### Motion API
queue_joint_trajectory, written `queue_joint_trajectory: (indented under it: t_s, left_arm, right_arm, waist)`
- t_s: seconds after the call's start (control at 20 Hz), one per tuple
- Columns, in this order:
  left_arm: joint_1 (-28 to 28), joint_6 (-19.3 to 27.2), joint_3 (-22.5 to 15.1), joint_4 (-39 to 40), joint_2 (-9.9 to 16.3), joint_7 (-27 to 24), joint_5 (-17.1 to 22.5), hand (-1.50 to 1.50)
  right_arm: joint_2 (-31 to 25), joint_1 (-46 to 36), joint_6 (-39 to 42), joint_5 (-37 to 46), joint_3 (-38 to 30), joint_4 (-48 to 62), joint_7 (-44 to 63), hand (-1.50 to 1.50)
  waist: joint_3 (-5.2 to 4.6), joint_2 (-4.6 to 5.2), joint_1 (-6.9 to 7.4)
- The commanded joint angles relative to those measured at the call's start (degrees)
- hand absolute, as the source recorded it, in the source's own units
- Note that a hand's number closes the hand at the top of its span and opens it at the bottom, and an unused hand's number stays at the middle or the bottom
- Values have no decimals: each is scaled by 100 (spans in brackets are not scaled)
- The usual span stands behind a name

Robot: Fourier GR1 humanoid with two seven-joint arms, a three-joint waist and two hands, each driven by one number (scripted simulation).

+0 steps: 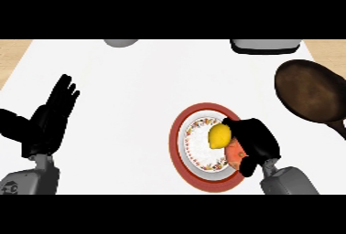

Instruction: Pick the squash from the plate and place it in the pan

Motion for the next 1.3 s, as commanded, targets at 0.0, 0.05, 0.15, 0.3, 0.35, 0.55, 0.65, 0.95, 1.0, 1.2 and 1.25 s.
queue_joint_trajectory:
  t_s: [0.0, 0.05, 0.15, 0.3, 0.35, 0.55, 0.65, 0.95, 1.0, 1.2, 1.25]
  left_arm:
    - [328, 0, -99, 42, -170, -312, -69, 0]
    - [-51, 101, 29, -10, -10, 77, -57, 0]
    - [-71, 149, -74, -14, -108, 142, -94, 0]
    - [184, -70, -6, -96, -19, -47, 28, 0]
    - [-145, 97, 39, 89, -17, 20, -79, 0]
    - [-408, -234, 446, 166, 352, 240, 315, 0]
    - [-70, -12, 9, 22, -44, 12, -53, 0]
    - [-41, -171, 177, 157, 50, -82, 101, 0]
    - [-427, 59, -30, 366, -135, -83, -133, 0]
    - [-30, -263, 275, 303, 124, -205, 138, 0]
    - [-125, -151, 70, 220, -42, -144, 21, 0]
  right_arm:
    - [-563, 314, -408, 141, -231, -1172, -172, 150]
    - [-747, 58, -303, 123, -417, -1262, -266, 150]
    - [-872, 170, -624, 196, -568, -1735, -323, 150]
    - [-923, 452, -339, 211, -661, -2957, 45, 150]
    - [-876, 468, -337, 177, -725, -3229, 108, 150]
    - [-888, 147, 601, -364, -1386, -3628, 385, 150]
    - [-934, -90, 688, -580, -1860, -3370, 219, 150]
    - [-915, -223, -166, -886, -2874, -2228, -303, 150]
    - [-1087, -751, -125, -982, -3100, -1585, -416, 150]
    - [-1240, -804, -710, -1170, -3594, -640, -1106, 150]
    - [-1532, -1133, -362, -1491, -3929, -352, -1142, 150]
  waist:
    - [-2, -23, -77]
    - [2, -13, -56]
    - [3, -14, -74]
    - [-1, -26, -68]
    - [0, -15, -92]
    - [0, 10, 8]
    - [2, 16, 46]
    - [6, 26, 62]
    - [7, 43, 72]
    - [7, 40, 106]
    - [7, 37, 97]
